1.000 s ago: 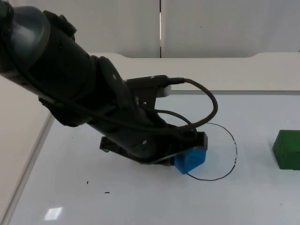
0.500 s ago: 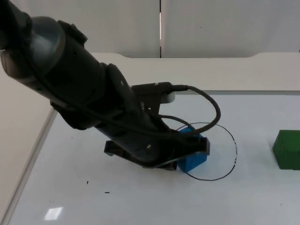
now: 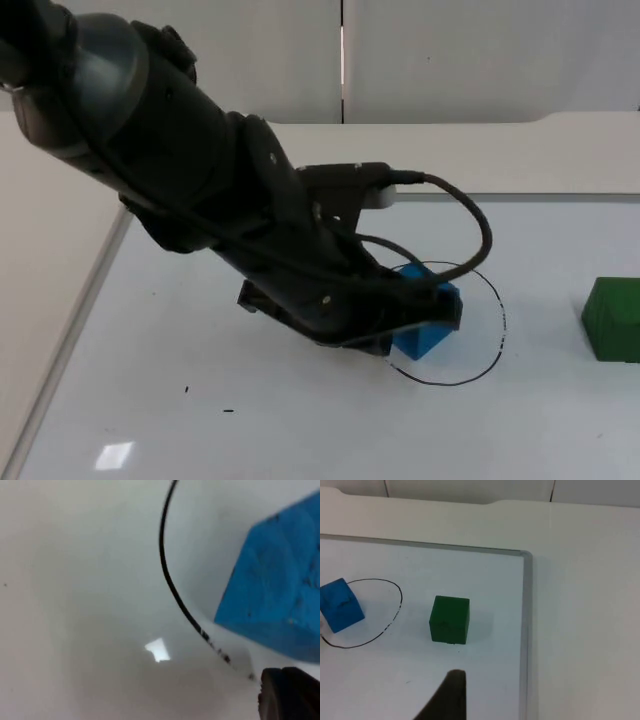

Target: Push the two cubes into the marked area.

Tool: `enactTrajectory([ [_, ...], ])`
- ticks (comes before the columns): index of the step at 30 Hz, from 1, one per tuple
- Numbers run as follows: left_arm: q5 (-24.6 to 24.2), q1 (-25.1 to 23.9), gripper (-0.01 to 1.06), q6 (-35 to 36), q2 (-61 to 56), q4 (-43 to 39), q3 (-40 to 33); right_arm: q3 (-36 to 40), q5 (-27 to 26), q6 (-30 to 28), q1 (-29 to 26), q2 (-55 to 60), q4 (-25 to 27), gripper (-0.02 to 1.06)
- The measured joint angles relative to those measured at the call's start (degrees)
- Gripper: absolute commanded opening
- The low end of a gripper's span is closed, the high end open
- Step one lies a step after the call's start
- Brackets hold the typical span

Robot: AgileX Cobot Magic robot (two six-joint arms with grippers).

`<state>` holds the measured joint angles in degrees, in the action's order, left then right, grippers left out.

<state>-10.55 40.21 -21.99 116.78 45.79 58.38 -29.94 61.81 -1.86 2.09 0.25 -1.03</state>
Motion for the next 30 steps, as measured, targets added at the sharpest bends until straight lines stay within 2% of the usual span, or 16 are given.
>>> enactTrajectory([
  [7, -5.62, -3.58, 0.00, 3.23, -2.63, -7.75, 0.00, 0.00, 0.00, 0.00, 0.00, 0.00, 0.00, 1.05],
  [11, -9.49, -6.77, 0.00, 4.37, -8.80, -12.86, 0.00, 0.00, 0.00, 0.00, 0.00, 0.00, 0.00, 1.05],
  [20, -12.42, -7.54, 0.00, 4.72, -24.99, -20.25, 0.00, 0.00, 0.00, 0.00, 0.00, 0.00, 0.00, 1.05],
  [24, -14.61, -7.54, 0.00, 4.46, -29.74, -21.04, 0.00, 0.00, 0.00, 0.00, 0.00, 0.00, 0.00, 1.05],
  [27, -15.86, -7.54, 0.00, 0.38, -34.23, -19.01, -0.40, 0.00, 0.00, 0.00, 0.00, 0.00, 0.00, 1.05],
  [28, -15.30, -7.54, 0.00, -4.38, -36.86, -14.23, -1.91, 0.00, 0.00, 0.00, 0.00, 0.00, 0.00, 1.05],
  [29, -15.30, -7.54, 0.00, -4.38, -36.86, -14.23, -1.91, 0.00, 0.00, 0.00, 0.00, 0.00, 0.00, 1.05],
  [30, -14.90, -7.54, 0.00, -8.54, -38.16, -10.90, -3.49, 0.00, 0.00, 0.00, 0.00, 0.00, 0.00, 1.05],
])
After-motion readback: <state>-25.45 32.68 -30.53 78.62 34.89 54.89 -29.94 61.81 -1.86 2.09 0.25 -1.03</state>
